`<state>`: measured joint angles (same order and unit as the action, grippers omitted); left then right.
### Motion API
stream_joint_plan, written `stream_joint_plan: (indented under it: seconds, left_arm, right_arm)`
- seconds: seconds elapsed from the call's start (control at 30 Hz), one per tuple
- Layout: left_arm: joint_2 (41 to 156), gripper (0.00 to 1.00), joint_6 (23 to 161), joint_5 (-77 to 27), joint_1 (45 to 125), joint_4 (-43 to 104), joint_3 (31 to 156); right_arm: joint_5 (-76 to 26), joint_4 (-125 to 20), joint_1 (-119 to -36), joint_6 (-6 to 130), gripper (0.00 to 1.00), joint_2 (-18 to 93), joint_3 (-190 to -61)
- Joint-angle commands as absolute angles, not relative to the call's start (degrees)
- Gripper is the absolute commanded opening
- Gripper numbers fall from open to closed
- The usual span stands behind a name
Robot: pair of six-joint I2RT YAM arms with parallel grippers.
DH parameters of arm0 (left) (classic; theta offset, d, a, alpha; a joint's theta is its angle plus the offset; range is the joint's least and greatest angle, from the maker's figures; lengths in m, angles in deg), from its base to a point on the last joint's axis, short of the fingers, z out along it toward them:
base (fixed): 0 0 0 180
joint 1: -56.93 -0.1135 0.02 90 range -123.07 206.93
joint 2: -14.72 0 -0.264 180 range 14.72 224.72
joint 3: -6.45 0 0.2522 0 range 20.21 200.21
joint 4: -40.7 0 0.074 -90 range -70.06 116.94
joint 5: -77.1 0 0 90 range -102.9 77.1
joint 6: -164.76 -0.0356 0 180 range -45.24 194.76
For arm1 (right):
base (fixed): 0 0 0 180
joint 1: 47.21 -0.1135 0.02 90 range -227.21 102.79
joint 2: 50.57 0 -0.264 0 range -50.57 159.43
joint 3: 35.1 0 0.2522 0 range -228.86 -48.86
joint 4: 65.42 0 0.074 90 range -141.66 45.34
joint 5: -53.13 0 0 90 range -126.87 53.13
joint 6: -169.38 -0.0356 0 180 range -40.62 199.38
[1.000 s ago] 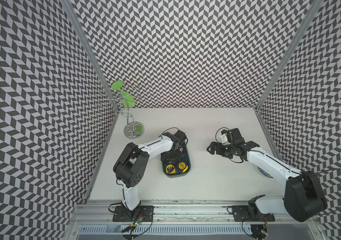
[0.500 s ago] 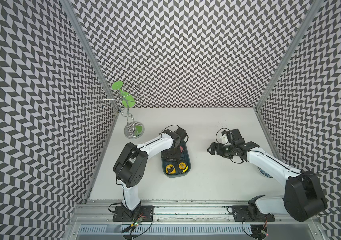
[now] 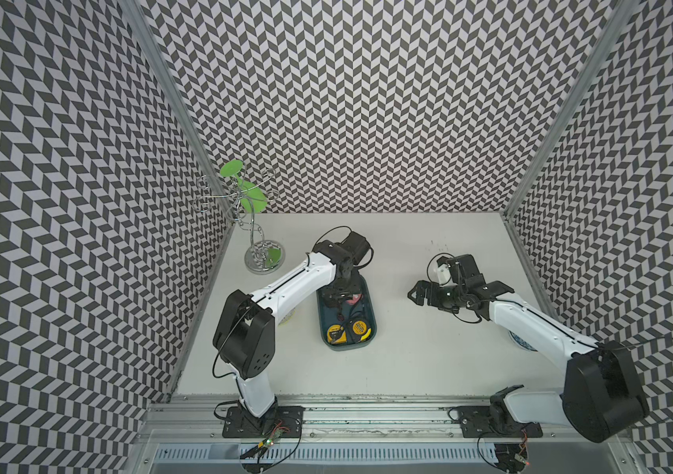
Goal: Take the tape measure out of the storage box
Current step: Pick up the tape measure from the storage box.
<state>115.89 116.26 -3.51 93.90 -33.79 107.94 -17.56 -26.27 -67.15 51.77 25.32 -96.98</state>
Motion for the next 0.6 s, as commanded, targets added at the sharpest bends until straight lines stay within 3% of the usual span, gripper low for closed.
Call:
stream_joint_plan:
  seconds: [0.0, 0.57]
  left_arm:
    - [112.20, 0.02, 119.21, -5.53, 93.75, -33.41, 112.56]
    - [110.09, 0.00, 131.37, -17.00, 95.53, -20.34, 120.93]
  right_arm:
    - [-13.53, -32.74, -66.77, 51.21, 1.00, 21.94, -95.53]
    - [-12.63, -55.83, -69.52, 49.34, 1.00, 7.50, -87.56]
